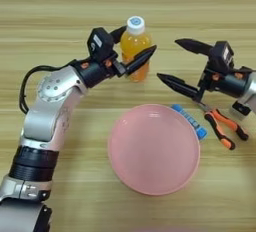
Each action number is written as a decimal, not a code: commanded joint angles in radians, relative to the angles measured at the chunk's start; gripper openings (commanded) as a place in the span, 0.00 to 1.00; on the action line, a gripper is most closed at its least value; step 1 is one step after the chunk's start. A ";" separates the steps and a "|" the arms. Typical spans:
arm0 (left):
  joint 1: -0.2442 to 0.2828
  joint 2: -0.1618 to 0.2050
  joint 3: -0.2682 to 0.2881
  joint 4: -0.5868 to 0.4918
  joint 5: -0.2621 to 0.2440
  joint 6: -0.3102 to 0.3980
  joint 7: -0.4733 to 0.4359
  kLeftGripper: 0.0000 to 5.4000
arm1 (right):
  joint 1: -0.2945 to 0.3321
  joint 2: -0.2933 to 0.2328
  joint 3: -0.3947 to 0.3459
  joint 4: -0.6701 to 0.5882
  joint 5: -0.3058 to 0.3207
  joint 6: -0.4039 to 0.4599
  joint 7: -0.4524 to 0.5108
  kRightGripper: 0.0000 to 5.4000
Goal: Move the objects on the table
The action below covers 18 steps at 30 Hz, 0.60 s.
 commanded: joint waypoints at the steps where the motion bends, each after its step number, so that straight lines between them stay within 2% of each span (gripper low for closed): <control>1: -0.023 -0.009 -0.020 -0.049 -0.039 0.037 -0.014 0.66 | -0.046 0.006 0.034 0.014 -0.041 0.003 0.010 1.00; 13: -0.011 -0.025 -0.063 -0.092 -0.052 0.066 -0.015 0.66 | -0.081 0.047 0.101 0.045 -0.137 -0.019 -0.001 1.00; 18: -0.006 -0.029 -0.070 -0.107 -0.052 0.070 -0.014 0.66 | -0.095 0.070 0.108 0.060 -0.158 -0.027 -0.010 1.00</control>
